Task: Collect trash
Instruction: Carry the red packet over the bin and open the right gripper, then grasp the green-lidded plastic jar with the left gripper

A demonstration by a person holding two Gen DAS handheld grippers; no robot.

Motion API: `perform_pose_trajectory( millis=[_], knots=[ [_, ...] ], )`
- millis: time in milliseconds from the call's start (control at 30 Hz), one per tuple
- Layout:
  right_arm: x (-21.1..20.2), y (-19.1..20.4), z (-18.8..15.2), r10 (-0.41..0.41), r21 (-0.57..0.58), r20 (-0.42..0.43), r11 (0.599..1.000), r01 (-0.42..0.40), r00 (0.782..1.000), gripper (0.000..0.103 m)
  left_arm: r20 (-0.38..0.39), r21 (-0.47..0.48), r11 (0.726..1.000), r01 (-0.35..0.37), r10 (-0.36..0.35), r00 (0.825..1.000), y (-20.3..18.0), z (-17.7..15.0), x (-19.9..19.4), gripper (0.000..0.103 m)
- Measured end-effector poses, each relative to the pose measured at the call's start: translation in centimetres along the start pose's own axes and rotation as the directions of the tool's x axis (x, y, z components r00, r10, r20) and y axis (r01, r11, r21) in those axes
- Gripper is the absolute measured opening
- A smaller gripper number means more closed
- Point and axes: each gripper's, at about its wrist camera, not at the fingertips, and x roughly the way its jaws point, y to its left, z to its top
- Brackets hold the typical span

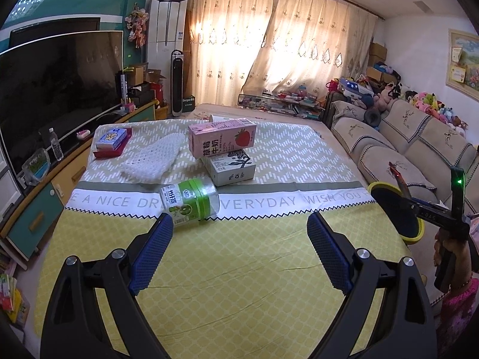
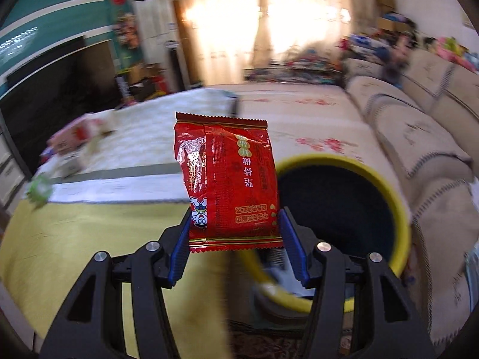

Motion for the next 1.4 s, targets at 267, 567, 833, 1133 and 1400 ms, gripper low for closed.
perform_pose_trajectory(
  millis=[267,567,833,1133,1400],
  knots=[
    [1.4,-4.2,-0.6,-0.182,0.043,-0.006,0.982,0.182,0.983,0.067,-0.033,0.007,1.000,-0.025,0.026,0.999,-0.4,-0.2,1.9,0.090],
    [-2.3,-0.5,-1.0,-0.103,0.030,0.077,0.994,0.101,0.992,0.072,-0.118,-0.055,0.988,-0.144,0.137,0.984,0.9,-0.6,5.7,0.091],
    [-2.7,3.0,-0.6,-0.013,-0.018,0.085,1.000,0.014,0.996,0.072,-0.174,-0.136,0.956,-0.261,0.236,0.956,3.7,0.2,10.1,0.091],
    [-1.3,4.0,-0.6,0.033,-0.018,0.058,0.999,-0.032,0.998,0.072,-0.189,-0.150,0.935,-0.320,0.291,0.938,4.6,1.6,13.6,0.094],
    [-1.1,3.9,-0.4,0.050,-0.011,0.059,0.999,-0.050,0.997,0.072,-0.207,-0.144,0.925,-0.353,0.320,0.924,4.6,1.5,14.7,0.085]
  ],
)
